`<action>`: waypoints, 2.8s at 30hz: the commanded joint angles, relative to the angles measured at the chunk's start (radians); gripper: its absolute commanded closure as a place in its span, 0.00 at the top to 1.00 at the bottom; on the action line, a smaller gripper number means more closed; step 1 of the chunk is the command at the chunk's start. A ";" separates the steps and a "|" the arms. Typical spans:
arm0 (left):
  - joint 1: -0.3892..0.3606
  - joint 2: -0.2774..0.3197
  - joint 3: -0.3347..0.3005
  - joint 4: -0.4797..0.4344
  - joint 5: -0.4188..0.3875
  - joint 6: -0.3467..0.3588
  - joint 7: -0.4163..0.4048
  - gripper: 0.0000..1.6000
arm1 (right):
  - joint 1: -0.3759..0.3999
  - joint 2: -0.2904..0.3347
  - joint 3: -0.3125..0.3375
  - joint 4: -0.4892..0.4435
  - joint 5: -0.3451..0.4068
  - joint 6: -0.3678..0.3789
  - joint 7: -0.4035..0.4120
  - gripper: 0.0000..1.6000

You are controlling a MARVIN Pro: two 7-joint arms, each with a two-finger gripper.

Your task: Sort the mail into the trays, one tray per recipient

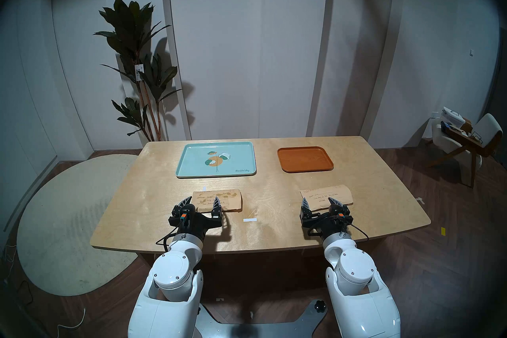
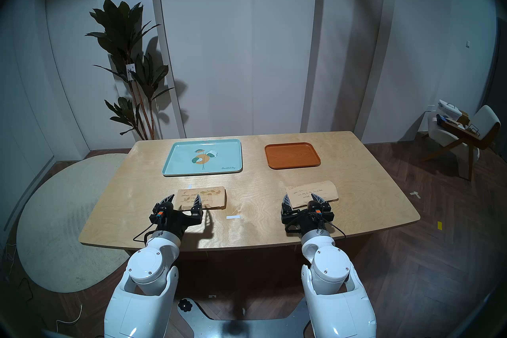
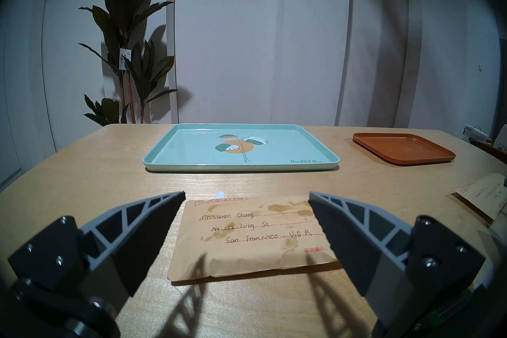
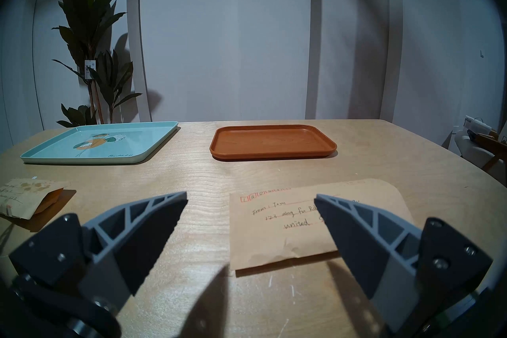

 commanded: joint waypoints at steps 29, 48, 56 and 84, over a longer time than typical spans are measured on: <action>-0.004 0.001 0.000 -0.018 0.000 -0.004 0.001 1.00 | -0.024 -0.043 0.011 -0.113 0.549 0.142 -0.030 1.00; -0.004 0.001 0.000 -0.018 0.000 -0.003 0.001 1.00 | -0.036 -0.059 0.046 -0.117 0.870 0.177 -0.140 1.00; -0.004 0.001 0.000 -0.018 0.000 -0.003 0.001 1.00 | 0.003 -0.063 0.080 -0.057 0.951 0.244 -0.156 1.00; -0.005 0.001 0.000 -0.017 -0.001 -0.004 0.001 1.00 | 0.202 -0.061 0.162 0.200 1.151 0.381 -0.266 1.00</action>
